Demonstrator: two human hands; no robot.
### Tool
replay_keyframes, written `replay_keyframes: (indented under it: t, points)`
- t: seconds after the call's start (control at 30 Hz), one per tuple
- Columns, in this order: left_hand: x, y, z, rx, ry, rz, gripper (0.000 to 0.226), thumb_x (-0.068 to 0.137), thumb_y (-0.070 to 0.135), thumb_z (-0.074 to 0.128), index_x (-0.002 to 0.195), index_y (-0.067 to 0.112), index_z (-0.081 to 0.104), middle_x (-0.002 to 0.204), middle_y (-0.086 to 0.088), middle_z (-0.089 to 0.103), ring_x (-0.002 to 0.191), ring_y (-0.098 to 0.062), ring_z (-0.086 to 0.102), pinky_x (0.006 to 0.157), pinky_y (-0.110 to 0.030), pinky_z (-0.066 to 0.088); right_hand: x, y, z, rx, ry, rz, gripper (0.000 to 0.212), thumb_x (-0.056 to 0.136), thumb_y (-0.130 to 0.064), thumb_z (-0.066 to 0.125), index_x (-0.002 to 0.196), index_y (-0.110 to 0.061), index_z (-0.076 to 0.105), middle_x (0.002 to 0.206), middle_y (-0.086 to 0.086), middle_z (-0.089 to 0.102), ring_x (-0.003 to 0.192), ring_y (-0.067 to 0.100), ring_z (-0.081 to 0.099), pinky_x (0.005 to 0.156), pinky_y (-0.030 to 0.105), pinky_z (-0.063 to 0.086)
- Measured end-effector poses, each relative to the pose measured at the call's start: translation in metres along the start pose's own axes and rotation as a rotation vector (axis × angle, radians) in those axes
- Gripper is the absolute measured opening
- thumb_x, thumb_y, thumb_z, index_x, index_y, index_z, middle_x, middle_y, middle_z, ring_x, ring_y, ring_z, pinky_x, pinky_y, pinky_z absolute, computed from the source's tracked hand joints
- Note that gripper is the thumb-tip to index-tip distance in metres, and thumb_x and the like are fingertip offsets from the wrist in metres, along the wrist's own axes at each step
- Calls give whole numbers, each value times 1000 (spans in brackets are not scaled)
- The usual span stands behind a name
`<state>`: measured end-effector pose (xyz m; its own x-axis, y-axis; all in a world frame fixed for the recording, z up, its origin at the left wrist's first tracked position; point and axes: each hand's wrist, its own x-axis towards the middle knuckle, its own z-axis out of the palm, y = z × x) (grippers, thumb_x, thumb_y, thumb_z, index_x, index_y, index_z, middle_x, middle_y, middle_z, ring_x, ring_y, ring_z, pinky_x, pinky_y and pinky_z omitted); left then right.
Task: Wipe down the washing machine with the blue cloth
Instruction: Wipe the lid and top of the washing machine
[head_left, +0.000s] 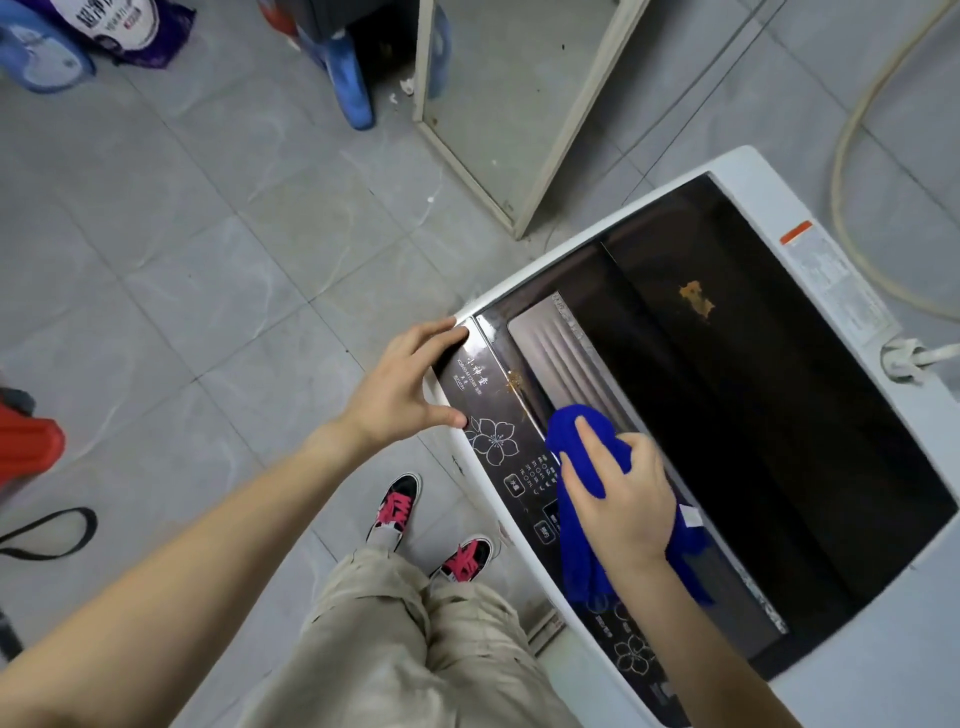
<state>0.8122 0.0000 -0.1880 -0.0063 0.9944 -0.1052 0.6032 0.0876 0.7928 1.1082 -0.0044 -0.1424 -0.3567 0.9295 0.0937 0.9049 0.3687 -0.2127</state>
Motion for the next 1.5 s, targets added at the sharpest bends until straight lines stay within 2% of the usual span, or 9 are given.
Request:
replay_keyframes:
  t: [0.23,0.53,0.77,0.87,1.03,1.17,1.23,1.4,1.5]
  points:
    - [-1,1,-1,-14,-11,1,108,62,45,92,153,24,38,157,4,31,145,-16,30,116,-28,25,125,-68,34,-5,16,-55,47,89,-40,68,132,-23,61,109,13,58,93,28,59,62,36,53]
    - [-2,0,-7,-61,24,-17,106,59,31,96,150,17,42,157,0,37,143,-13,34,112,-16,22,-3,-16,14,-11,41,-116,45,89,-43,55,126,-20,68,98,10,56,79,25,57,55,29,48]
    - [-3,-1,-4,-88,35,-11,106,58,29,96,149,15,44,155,3,37,137,-2,31,108,0,16,51,-46,28,5,46,-57,44,86,-41,67,126,-23,66,100,9,58,81,24,58,55,26,42]
    - [-4,3,-7,-90,9,-12,105,59,29,95,149,15,43,150,11,34,136,1,30,108,0,17,87,-66,31,27,33,-16,46,87,-39,71,129,-22,63,103,12,58,85,26,59,58,30,47]
    - [2,5,-19,-123,-16,-63,81,72,9,87,144,17,51,149,4,48,132,-5,42,108,-15,31,57,-57,22,56,-17,-5,47,92,-40,63,135,-22,58,108,12,56,90,26,57,63,34,52]
    - [11,2,-26,-168,27,-107,67,73,-4,81,134,12,59,134,-3,59,123,-12,52,96,-2,31,-10,-34,19,14,39,-72,46,90,-43,52,127,-20,67,97,10,57,80,24,57,54,31,51]
    - [11,2,-23,-205,38,-109,67,71,-6,81,132,10,60,130,-4,60,122,-16,54,103,-11,35,-20,-32,22,-6,32,-53,46,88,-43,52,125,-21,68,94,10,57,76,24,57,52,33,51]
    - [10,-2,-25,-325,27,-160,63,73,-9,78,131,9,60,129,0,60,118,-9,54,93,0,32,35,-71,41,-41,10,-217,43,84,-35,71,123,-17,68,94,12,58,76,25,57,51,29,46]
    - [12,-3,-31,-421,0,-231,51,82,-7,74,127,13,62,126,5,61,121,-9,55,105,-20,37,74,-88,43,-22,-37,-330,47,80,-33,77,123,-18,67,93,12,58,77,26,58,52,30,47]
